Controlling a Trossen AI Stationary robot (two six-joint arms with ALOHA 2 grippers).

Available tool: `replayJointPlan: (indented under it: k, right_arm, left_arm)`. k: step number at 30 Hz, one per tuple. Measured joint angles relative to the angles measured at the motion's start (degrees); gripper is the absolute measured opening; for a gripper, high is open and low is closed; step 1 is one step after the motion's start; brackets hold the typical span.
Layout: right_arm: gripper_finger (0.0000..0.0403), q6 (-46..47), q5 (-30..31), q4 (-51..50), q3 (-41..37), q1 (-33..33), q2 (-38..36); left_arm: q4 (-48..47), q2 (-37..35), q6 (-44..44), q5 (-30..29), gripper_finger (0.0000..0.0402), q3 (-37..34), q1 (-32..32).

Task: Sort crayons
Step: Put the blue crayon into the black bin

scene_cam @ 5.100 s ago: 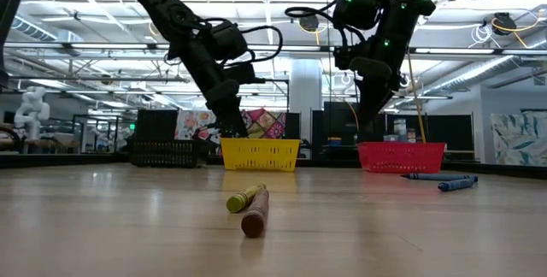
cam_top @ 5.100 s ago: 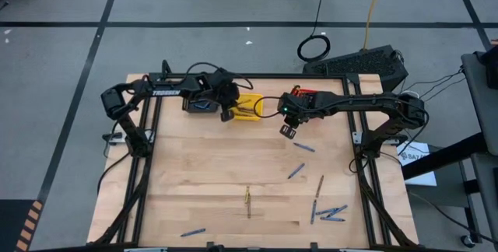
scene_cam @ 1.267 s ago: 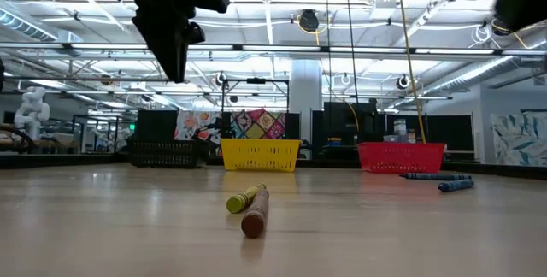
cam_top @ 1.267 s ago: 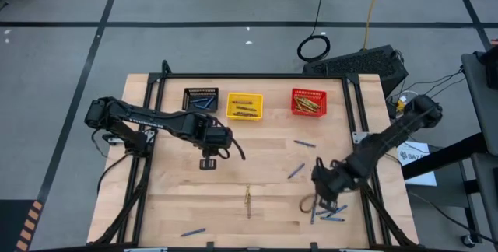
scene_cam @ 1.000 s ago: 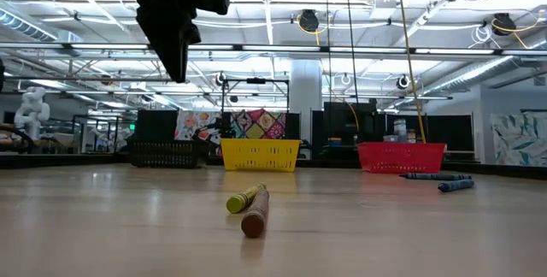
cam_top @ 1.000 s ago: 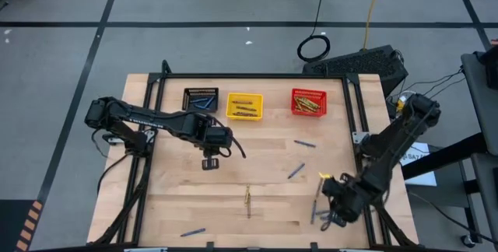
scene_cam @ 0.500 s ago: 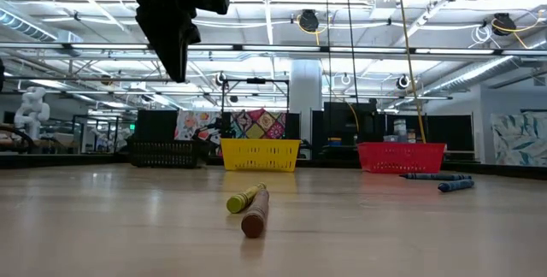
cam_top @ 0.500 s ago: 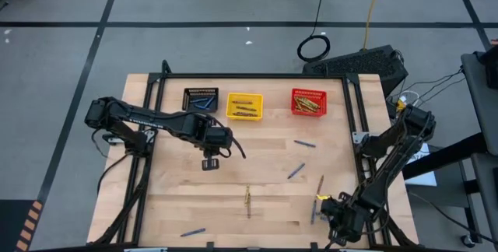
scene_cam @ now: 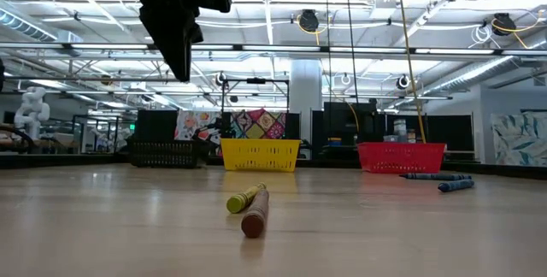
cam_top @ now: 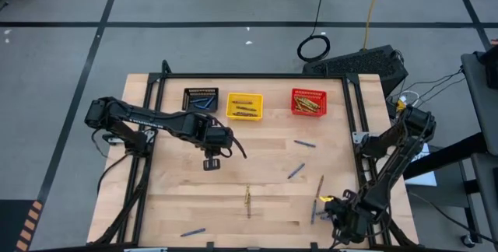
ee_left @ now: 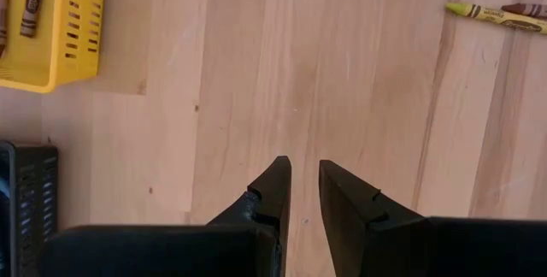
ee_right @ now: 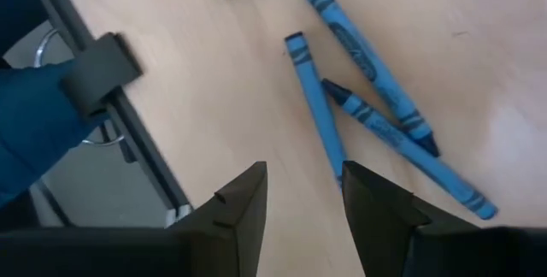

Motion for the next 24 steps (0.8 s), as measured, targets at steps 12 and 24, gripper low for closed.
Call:
replayJointPlan:
  k: [12, 24]
  right_arm:
    - [0.0139, 1.5, 1.4, -2.3, 0.0, 0.2, 0.1]
    - [0.0139, 11.3, 14.3, 15.4, 0.0, 0.2, 0.1]
  left_arm:
    - [-0.1, 0.0, 0.0, 0.0, 0.0061, 0.0, 0.0]
    - [-0.1, 0.0, 0.0, 0.0, 0.0061, 0.0, 0.0]
